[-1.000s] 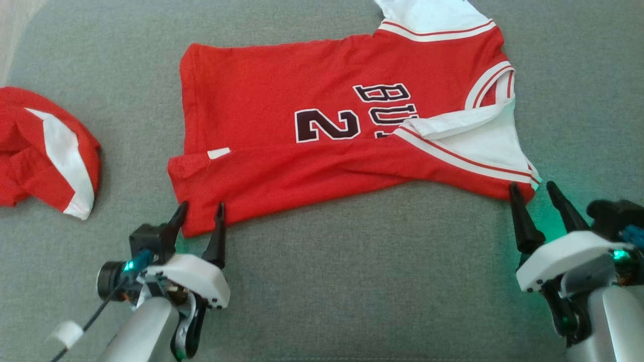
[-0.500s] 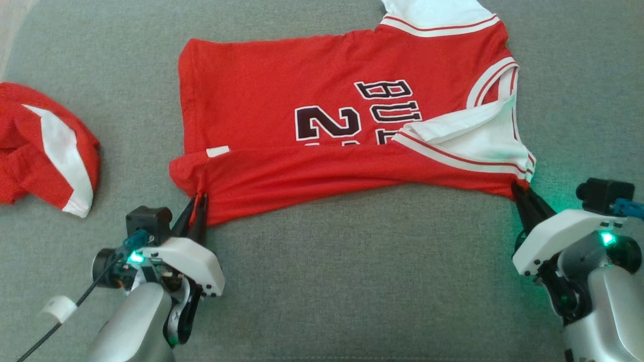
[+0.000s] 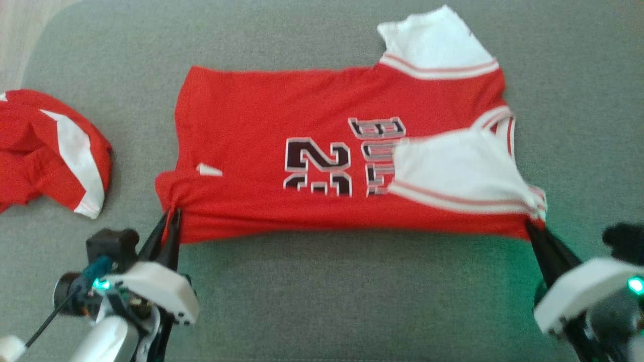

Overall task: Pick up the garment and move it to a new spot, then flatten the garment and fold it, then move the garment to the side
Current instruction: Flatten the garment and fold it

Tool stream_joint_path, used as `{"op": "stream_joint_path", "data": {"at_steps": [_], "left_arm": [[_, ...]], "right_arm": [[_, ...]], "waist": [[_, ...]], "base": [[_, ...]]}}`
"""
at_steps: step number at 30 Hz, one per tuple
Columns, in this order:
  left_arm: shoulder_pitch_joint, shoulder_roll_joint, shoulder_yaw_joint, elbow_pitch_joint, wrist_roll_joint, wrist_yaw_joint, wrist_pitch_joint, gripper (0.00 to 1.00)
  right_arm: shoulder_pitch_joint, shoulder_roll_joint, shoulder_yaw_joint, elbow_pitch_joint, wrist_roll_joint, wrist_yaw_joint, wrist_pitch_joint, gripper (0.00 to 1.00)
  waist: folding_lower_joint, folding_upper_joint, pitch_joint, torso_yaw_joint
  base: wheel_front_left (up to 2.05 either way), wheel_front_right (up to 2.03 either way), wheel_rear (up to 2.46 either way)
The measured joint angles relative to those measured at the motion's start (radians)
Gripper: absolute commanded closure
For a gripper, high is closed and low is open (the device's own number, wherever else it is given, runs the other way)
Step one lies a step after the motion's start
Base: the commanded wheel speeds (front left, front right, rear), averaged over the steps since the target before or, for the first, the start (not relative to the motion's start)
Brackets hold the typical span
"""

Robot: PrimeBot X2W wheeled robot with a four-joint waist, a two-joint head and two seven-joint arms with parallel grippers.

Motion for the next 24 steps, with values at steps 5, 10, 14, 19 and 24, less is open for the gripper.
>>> {"op": "stream_joint_path", "data": {"at_steps": [5,10,14,19,24], "left_arm": [[0.119,0.049,0.018,-0.147,-0.032,0.044,0.087,1.0],[0.232,0.064,0.022,-0.216,-0.083,0.077,0.148,1.0],[0.268,0.053,0.015,-0.196,-0.106,0.078,0.155,0.66],[0.262,-0.01,0.002,-0.074,-0.127,0.048,0.084,0.0],[0.211,-0.08,0.019,0.01,-0.095,0.039,-0.112,0.0]], "right_arm": [[0.159,0.024,-0.039,-0.12,0.025,0.0,0.081,1.0],[0.269,0.026,-0.054,-0.113,0.103,0.0,0.104,1.0],[0.288,0.026,-0.026,-0.035,0.121,0.0,0.089,0.78],[0.258,0.026,0.005,0.073,0.116,0.0,0.001,0.0],[0.167,0.026,0.017,0.118,0.044,0.0,-0.162,0.0]], "waist": [[-0.0001,0.0,-0.024,-0.002],[-0.0001,0.0,-0.043,-0.016],[-0.0001,0.0,-0.055,-0.026],[-0.0001,0.0,-0.066,-0.026],[-0.0001,0.0,-0.082,-0.024]], "base": [[0.0,0.0,0.0],[0.0,0.0,0.0],[0.0,0.0,0.0],[0.0,0.0,0.0],[0.0,0.0,0.0]]}}
